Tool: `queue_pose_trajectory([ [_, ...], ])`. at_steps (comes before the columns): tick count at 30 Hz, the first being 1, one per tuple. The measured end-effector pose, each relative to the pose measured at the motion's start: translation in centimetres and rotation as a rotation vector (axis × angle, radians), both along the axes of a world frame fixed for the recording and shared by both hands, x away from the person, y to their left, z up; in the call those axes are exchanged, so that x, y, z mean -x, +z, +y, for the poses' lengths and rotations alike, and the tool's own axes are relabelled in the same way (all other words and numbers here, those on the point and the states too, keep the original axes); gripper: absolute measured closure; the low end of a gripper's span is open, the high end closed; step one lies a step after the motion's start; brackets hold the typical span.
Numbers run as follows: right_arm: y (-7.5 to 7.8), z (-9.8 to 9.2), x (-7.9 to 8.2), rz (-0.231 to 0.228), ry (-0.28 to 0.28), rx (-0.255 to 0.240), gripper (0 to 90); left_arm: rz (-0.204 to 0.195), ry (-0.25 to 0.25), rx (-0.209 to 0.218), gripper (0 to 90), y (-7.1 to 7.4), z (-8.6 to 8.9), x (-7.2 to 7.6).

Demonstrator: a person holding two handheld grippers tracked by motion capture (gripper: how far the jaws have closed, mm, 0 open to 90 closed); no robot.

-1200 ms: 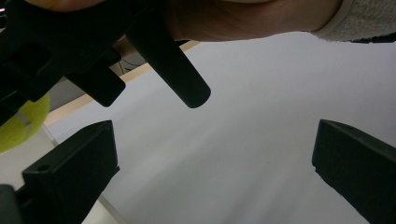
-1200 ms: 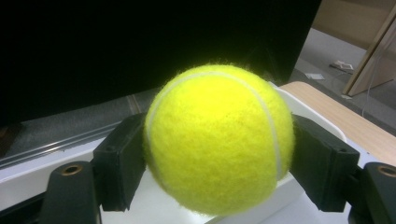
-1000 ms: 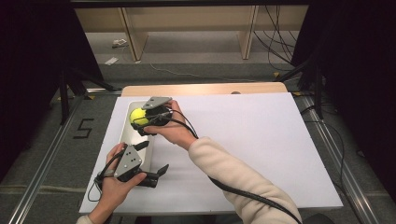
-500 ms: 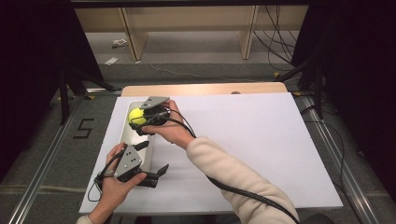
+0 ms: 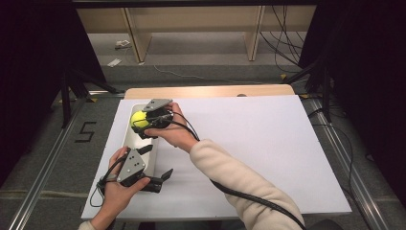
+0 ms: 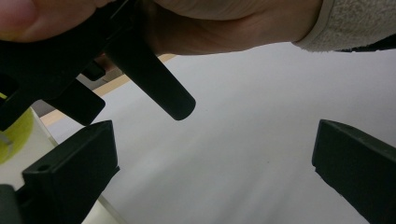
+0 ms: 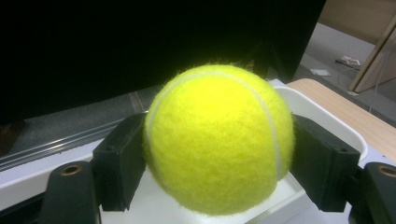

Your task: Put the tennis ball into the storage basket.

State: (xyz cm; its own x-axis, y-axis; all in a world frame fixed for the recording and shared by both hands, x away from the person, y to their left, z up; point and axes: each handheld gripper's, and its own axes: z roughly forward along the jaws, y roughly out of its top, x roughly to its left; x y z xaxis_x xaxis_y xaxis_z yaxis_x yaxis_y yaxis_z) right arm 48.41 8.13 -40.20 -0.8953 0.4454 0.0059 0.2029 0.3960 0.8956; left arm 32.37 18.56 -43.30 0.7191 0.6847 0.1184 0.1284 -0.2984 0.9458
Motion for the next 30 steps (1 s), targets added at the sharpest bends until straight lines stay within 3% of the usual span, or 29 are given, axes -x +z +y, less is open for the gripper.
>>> queue_pose_trajectory([
  [30,-1.4,0.8,-0.5,0.024,0.010,0.030,25.8,0.002,-0.003,0.000,0.0,0.0,0.0,0.0],
])
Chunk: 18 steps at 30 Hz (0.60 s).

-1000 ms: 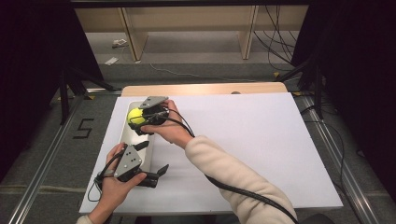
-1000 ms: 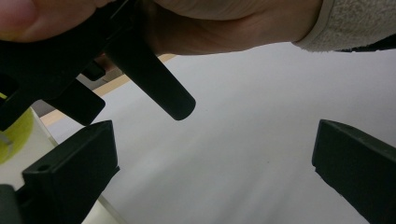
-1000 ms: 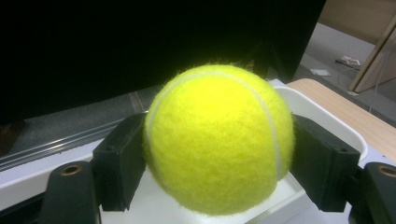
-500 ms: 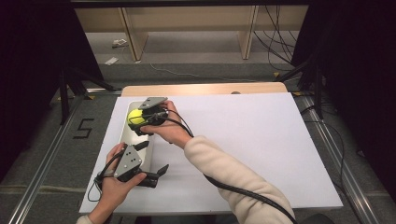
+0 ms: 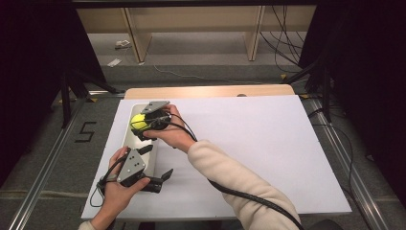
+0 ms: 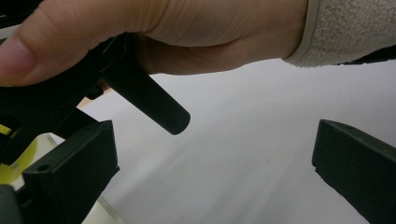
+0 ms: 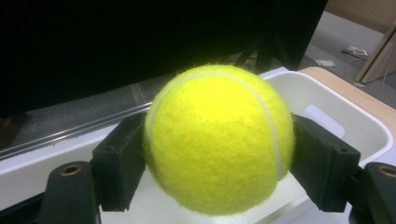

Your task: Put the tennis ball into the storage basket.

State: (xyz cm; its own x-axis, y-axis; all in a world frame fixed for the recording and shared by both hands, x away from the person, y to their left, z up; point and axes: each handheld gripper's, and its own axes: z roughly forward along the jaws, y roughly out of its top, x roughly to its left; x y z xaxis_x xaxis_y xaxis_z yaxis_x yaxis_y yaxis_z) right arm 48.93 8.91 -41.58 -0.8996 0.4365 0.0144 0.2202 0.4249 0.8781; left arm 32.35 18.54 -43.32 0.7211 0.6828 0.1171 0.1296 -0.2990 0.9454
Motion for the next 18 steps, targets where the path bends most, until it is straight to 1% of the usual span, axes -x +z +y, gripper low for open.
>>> queue_pose_trajectory([
  [11,-0.42,0.43,-0.04,0.012,0.013,0.015,25.8,-0.001,0.000,-0.001,0.0,0.01,0.00,0.01],
  [18,-0.78,0.49,-0.17,0.023,0.006,0.016,25.7,0.000,-0.001,-0.002,0.0,0.01,-0.02,0.01],
])
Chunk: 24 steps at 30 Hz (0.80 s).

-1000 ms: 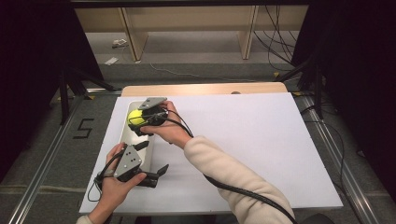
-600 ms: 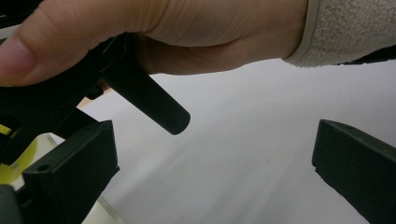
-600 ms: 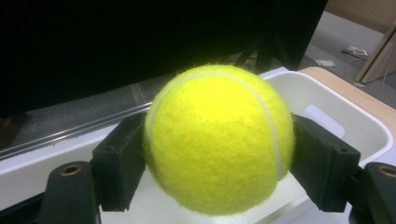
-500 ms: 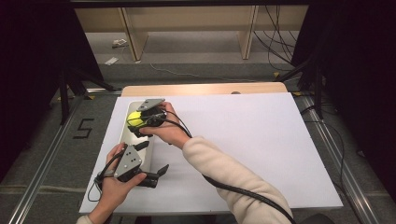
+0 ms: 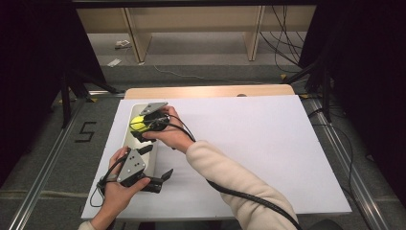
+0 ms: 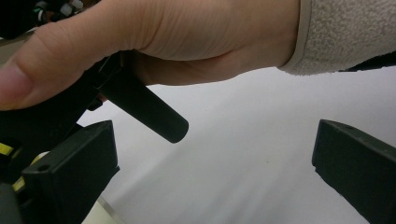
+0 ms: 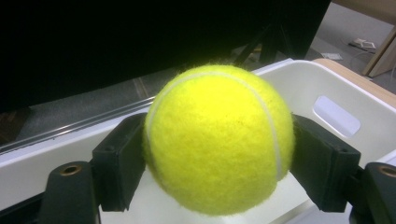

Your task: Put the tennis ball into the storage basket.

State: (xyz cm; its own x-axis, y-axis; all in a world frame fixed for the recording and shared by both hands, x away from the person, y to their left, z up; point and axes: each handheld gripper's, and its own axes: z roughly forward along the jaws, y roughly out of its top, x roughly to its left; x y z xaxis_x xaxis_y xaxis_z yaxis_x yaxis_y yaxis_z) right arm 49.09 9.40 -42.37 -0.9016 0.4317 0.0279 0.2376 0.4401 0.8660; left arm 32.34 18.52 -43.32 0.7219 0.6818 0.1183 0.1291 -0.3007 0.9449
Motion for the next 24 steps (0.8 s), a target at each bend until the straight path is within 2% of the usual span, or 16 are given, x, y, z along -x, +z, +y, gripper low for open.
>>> queue_pose_trajectory([
  [24,-0.87,0.01,-0.26,0.031,0.002,0.018,25.5,0.001,-0.004,-0.002,0.0,-0.01,-0.03,-0.01],
])
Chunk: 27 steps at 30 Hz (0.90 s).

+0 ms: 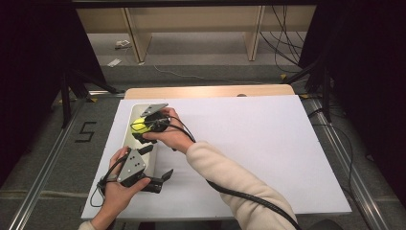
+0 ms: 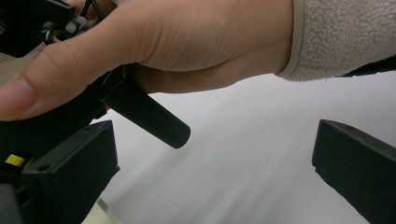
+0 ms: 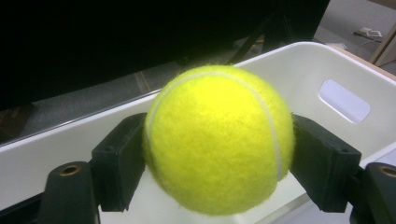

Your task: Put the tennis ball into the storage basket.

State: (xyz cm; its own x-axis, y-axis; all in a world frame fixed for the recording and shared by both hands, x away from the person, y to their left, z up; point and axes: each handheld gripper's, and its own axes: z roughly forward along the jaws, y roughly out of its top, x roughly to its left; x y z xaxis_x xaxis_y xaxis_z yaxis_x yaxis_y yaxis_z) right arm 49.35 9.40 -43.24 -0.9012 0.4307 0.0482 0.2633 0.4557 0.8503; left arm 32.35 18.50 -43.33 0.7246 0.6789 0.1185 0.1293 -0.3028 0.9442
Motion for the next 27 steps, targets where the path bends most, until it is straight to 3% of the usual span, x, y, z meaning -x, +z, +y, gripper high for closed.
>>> queue_pose_trajectory([
  [22,-0.35,0.41,0.13,0.010,0.009,0.011,25.1,0.000,0.000,0.004,0.0,0.02,0.01,0.02],
  [27,-0.39,0.46,0.21,-0.014,-0.005,0.017,22.2,0.001,-0.002,0.002,0.0,0.00,0.01,0.01],
])
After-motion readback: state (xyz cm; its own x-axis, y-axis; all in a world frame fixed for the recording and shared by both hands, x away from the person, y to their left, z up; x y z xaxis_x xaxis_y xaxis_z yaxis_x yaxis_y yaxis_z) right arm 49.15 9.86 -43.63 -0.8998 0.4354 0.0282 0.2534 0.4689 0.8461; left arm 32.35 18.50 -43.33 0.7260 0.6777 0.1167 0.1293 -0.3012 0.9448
